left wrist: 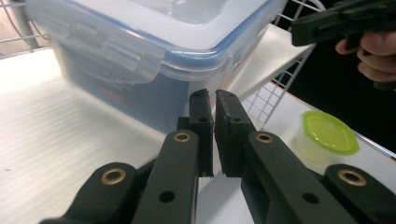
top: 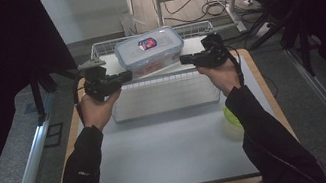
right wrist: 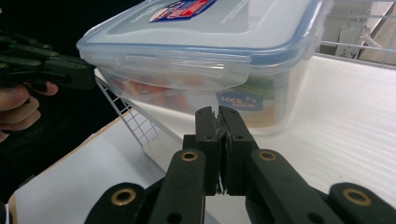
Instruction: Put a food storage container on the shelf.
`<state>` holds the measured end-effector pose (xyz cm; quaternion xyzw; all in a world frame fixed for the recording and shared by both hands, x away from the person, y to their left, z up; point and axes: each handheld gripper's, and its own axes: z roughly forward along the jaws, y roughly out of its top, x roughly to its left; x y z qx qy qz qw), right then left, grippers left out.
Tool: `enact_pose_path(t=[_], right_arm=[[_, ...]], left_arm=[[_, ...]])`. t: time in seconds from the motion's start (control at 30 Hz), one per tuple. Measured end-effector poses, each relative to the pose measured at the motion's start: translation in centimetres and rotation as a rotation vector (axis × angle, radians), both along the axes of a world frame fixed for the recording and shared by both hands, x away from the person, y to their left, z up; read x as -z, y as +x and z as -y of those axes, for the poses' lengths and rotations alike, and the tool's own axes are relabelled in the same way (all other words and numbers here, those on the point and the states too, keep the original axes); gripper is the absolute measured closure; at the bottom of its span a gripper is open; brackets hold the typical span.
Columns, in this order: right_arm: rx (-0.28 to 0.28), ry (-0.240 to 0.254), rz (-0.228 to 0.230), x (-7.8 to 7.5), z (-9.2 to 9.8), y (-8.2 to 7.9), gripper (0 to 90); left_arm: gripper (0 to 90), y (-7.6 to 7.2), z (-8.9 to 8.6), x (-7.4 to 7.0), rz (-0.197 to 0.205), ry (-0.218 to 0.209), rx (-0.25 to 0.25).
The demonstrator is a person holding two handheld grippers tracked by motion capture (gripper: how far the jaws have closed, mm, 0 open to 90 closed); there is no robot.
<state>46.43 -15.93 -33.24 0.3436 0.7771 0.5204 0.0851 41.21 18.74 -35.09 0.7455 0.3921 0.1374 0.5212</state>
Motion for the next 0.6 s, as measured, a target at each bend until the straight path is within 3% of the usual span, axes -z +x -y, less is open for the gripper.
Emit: enact_pose_path(t=[0.23, 0.53, 0.6], right_arm=[[0.015, -0.016, 0.003, 0.6, -1.1, 0.6, 89.4], [0.064, -0.049, 0.02, 1.0, -1.3, 1.2, 89.6], [0.066, -0.03, 0.012, 1.1, -1.0, 1.4, 89.7]], left_arm=[[87.0, 1.7, -0.3, 0.2, -0.031, 0.009, -0.033], [87.9, 3.2, -0.1, 0.1, -0.042, 0.02, -0.066], [88.5, 3.2, 0.1, 0.2, -0.041, 0.02, -0.061]])
